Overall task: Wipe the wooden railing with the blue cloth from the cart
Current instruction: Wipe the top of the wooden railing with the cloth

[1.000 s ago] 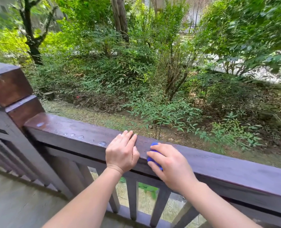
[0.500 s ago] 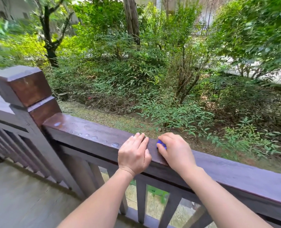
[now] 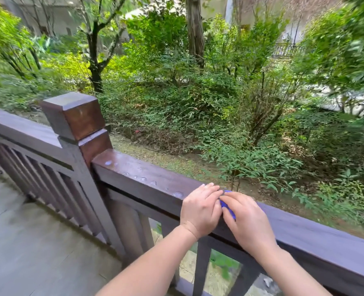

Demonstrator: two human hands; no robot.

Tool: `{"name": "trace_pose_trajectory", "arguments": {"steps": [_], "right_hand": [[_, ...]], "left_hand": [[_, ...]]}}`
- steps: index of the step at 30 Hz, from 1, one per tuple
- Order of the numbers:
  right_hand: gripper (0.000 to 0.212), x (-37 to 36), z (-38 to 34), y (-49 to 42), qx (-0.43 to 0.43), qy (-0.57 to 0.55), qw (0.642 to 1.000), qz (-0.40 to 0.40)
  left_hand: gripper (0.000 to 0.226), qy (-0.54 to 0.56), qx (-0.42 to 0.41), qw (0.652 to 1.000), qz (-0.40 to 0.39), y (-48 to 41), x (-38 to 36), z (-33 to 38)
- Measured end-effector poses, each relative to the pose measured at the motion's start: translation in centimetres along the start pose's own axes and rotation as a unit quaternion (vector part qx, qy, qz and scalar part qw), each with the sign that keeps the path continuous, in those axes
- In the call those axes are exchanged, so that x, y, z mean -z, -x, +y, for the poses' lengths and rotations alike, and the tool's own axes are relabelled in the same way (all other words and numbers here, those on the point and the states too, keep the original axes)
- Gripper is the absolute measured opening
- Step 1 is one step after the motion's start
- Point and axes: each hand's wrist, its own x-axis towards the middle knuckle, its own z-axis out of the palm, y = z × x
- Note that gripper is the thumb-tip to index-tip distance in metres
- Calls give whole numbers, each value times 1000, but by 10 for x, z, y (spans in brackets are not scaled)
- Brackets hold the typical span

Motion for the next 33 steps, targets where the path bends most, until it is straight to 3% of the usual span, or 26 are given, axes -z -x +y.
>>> {"name": "trace_pose_trajectory", "arguments": {"steps": [5, 10, 16, 21, 23, 26, 30, 33], "right_hand": [[18, -7, -17, -34, -103, 25, 994, -7], [19, -27, -49, -25, -34, 14, 999, -9], [22, -45, -70, -48, -175, 50, 983, 27], [22, -51, -82, -42, -204, 58, 975, 59], [17, -57, -92, -41, -165, 53, 982, 75], [26, -57, -96, -47, -96, 63, 993, 37], [17, -51, -92, -59, -230, 12, 969, 85], [19, -61, -113, -47, -146, -33, 985, 86]], "left_hand": [[36, 81, -11, 995, 60, 5, 42, -32], [37, -16, 8, 996, 83, 7, 103, -133], [38, -102, -13, 994, 22, -13, 131, -232], [29, -96, -51, 994, -13, -11, 104, -253], [26, -89, -56, 994, 8, -10, 98, -260], [25, -85, -55, 994, 27, -9, 93, -264], [28, -86, -55, 994, 33, -9, 92, -265], [28, -91, -49, 994, 32, -9, 91, -264]]}}
